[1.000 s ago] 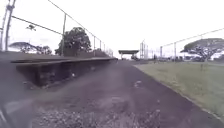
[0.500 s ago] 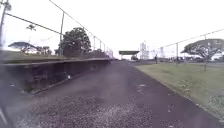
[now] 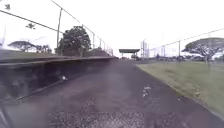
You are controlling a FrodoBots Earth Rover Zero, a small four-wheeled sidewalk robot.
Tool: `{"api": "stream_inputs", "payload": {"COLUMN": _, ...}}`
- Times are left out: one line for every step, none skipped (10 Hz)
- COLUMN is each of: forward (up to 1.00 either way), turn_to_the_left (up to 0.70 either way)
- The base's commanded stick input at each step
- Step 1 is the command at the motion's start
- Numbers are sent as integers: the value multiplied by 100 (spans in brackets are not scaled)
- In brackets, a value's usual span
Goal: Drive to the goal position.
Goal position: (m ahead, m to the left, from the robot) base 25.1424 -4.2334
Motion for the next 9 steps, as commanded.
{"api": "stream_inputs", "payload": {"forward": 70, "turn_to_the_left": 0}}
{"api": "stream_inputs", "payload": {"forward": 70, "turn_to_the_left": 0}}
{"api": "stream_inputs", "payload": {"forward": 70, "turn_to_the_left": 0}}
{"api": "stream_inputs", "payload": {"forward": 70, "turn_to_the_left": 0}}
{"api": "stream_inputs", "payload": {"forward": 70, "turn_to_the_left": 0}}
{"api": "stream_inputs", "payload": {"forward": 70, "turn_to_the_left": 0}}
{"api": "stream_inputs", "payload": {"forward": 70, "turn_to_the_left": 0}}
{"api": "stream_inputs", "payload": {"forward": 70, "turn_to_the_left": 0}}
{"api": "stream_inputs", "payload": {"forward": 70, "turn_to_the_left": 0}}
